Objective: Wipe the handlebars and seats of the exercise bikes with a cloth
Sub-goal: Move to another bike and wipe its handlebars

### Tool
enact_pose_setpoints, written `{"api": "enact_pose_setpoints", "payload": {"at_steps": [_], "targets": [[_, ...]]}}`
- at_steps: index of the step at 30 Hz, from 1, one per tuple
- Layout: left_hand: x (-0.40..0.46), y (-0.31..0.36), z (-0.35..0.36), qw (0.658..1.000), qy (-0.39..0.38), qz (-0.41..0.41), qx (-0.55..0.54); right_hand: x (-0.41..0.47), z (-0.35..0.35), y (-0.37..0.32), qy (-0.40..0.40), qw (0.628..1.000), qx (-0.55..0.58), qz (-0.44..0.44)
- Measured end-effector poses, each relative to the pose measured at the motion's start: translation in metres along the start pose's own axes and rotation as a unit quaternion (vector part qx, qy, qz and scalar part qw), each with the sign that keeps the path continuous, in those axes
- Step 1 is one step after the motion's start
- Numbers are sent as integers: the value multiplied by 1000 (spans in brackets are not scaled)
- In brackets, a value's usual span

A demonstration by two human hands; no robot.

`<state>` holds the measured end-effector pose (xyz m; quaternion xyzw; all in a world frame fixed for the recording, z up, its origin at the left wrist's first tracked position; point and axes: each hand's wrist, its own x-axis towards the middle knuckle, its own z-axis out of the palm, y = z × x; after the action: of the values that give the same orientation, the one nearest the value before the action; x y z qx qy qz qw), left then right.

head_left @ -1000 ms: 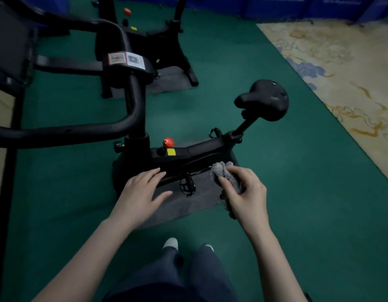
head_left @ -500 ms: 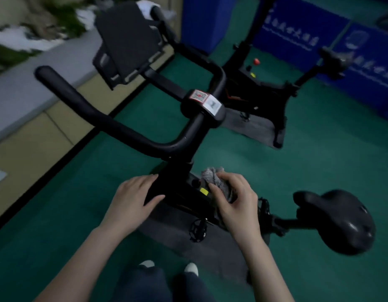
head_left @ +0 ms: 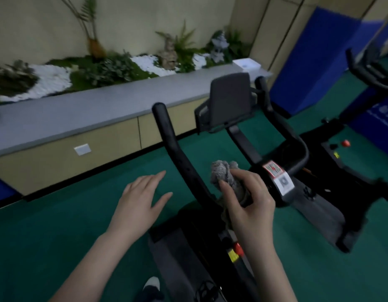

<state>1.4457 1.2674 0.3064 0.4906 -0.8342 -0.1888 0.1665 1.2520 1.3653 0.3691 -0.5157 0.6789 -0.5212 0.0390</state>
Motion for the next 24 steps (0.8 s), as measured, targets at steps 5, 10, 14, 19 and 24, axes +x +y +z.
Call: {"api": "enact_pose_setpoints", "payload": {"at_steps": [5, 10, 14, 19, 24], "targets": [[32, -17, -14, 999, 44, -9, -26, 39, 40, -11, -31, 999, -7, -27], [67, -29, -24, 993, 75, -9, -86, 77, 79, -23, -45, 997, -11, -55], [98, -30, -27, 982, 86, -16, -166, 111, 113, -35, -44, 994, -30, -91], [122, -25, -23, 959, 96, -25, -266, 146, 145, -42, -59, 988, -64, -126], [130, -16, -18, 890, 135, -66, -431, 176, 163, -46, -231, 964, -62, -119]]}}
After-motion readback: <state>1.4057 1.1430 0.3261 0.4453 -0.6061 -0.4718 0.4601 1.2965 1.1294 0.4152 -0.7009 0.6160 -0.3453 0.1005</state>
